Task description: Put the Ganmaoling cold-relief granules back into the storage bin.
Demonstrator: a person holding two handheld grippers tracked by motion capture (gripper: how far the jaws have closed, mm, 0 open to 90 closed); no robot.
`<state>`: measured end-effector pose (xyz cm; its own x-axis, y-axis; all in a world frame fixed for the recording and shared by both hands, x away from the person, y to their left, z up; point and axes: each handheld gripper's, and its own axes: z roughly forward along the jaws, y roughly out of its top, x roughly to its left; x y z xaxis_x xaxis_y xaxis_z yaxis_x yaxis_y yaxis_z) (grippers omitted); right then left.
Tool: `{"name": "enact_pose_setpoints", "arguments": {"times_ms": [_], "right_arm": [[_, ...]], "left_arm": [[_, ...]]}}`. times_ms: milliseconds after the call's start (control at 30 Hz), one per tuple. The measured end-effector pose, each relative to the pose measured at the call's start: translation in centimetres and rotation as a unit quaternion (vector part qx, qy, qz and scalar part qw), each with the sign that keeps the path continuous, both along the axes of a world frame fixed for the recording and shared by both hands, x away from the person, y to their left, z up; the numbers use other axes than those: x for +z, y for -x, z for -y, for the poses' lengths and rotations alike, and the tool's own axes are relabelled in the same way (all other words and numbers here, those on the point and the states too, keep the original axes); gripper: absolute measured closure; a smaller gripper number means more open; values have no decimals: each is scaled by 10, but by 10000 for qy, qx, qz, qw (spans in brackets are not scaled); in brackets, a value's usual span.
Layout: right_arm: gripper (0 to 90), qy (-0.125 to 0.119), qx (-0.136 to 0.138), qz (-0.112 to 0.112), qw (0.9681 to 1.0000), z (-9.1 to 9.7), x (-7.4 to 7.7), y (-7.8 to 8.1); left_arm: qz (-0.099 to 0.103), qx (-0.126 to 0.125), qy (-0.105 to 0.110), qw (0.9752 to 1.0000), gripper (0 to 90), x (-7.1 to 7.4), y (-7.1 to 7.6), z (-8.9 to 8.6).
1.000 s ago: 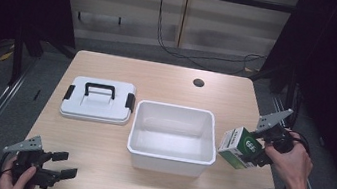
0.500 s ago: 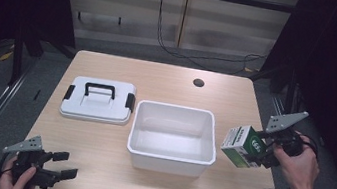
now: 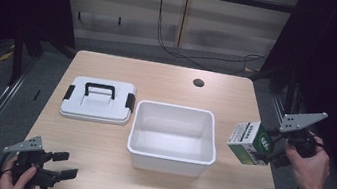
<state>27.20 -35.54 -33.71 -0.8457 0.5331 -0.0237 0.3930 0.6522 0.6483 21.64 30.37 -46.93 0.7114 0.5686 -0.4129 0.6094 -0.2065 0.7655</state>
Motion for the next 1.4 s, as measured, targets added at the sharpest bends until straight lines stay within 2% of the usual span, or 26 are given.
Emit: {"name": "enact_pose_setpoints", "arguments": {"times_ms": [267,500,567,633,667,1033,1400], "right_arm": [[161,-21,142,248,9996,-11,17,-3],[161,34,278,268,9992,-23,30,-9],[160,76,293,355,9989,-25,42,-10],[160,66,283,352,9990,-26,45,-10],[160,-12,353,397,9986,-27,51,-11],[160,137,589,287,9978,-44,66,-21],[159,305,988,117,9946,-82,73,-40]], "left_arm": [[-20,35,-8,10000,160,-1,0,0],[-23,30,-27,10000,160,-1,-1,0],[-27,30,-9,10000,160,-1,-1,0],[-17,40,1,10000,160,0,0,-1],[-16,53,2,10000,160,0,0,-1],[-22,51,31,10000,160,0,0,-1],[-14,55,29,10000,160,0,0,-2]]}}
